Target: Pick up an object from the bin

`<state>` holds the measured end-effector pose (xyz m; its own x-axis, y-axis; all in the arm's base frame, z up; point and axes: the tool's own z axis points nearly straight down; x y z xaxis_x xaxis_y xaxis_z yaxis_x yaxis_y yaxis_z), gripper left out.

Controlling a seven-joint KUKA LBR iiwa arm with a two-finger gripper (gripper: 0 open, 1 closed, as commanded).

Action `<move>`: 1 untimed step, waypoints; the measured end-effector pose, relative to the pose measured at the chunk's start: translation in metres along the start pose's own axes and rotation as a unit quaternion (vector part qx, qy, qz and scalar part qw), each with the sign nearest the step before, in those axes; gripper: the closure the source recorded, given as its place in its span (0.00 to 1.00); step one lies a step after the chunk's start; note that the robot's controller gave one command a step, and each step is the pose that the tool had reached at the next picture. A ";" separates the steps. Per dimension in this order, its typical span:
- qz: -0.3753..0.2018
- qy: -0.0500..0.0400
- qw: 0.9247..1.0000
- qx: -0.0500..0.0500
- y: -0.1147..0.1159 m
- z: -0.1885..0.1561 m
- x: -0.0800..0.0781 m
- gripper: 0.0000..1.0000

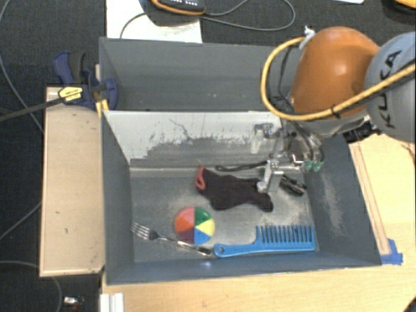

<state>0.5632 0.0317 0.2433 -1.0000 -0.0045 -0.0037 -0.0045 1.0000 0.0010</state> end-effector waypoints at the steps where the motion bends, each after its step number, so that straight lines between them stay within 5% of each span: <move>1: 0.000 0.000 1.000 0.000 0.000 0.000 0.000 0.00</move>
Offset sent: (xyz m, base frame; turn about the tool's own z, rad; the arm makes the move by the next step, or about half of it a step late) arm 0.0089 0.0273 -0.1051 -0.2167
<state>0.5632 0.0317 0.2433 -1.0000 -0.0045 -0.0037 -0.0045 1.0000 0.0009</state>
